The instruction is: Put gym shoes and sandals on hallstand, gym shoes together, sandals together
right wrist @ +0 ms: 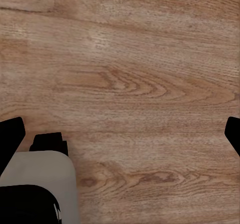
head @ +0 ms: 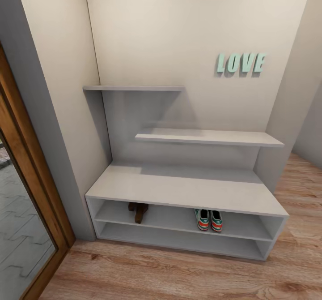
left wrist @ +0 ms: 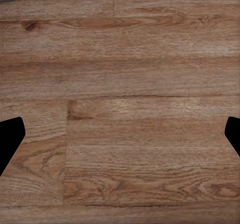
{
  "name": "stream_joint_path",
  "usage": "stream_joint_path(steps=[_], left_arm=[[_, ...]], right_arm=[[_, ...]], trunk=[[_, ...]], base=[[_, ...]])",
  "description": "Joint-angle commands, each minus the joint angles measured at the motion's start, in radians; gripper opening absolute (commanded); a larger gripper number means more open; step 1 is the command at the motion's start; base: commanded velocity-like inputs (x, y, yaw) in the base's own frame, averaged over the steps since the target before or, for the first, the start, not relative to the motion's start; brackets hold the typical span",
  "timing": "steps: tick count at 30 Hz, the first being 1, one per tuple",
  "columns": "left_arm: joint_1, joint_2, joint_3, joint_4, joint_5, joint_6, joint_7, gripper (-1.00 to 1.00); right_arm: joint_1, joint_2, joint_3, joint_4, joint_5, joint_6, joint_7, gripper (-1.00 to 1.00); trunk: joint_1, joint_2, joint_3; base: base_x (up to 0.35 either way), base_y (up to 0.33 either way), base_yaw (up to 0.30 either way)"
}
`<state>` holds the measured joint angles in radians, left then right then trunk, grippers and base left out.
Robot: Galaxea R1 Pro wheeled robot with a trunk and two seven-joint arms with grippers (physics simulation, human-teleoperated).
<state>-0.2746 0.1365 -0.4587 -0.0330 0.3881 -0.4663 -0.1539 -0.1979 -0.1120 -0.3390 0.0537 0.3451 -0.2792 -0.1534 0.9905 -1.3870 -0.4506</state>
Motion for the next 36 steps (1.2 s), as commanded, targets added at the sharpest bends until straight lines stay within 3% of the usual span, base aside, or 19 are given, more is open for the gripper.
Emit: stream_joint_path(steps=[1,36], left_arm=[[0.000,0.000,0.000,0.000,0.000,0.000,0.000,1.00],[0.000,0.000,0.000,0.000,0.000,0.000,0.000,1.00]], right_arm=[[0.000,0.000,0.000,0.000,0.000,0.000,0.000,1.00],[0.000,0.000,0.000,0.000,0.000,0.000,0.000,1.00]], trunk=[[0.000,0.000,0.000],[0.000,0.000,0.000]], base=[[0.000,0.000,0.000],[0.000,0.000,0.000]])
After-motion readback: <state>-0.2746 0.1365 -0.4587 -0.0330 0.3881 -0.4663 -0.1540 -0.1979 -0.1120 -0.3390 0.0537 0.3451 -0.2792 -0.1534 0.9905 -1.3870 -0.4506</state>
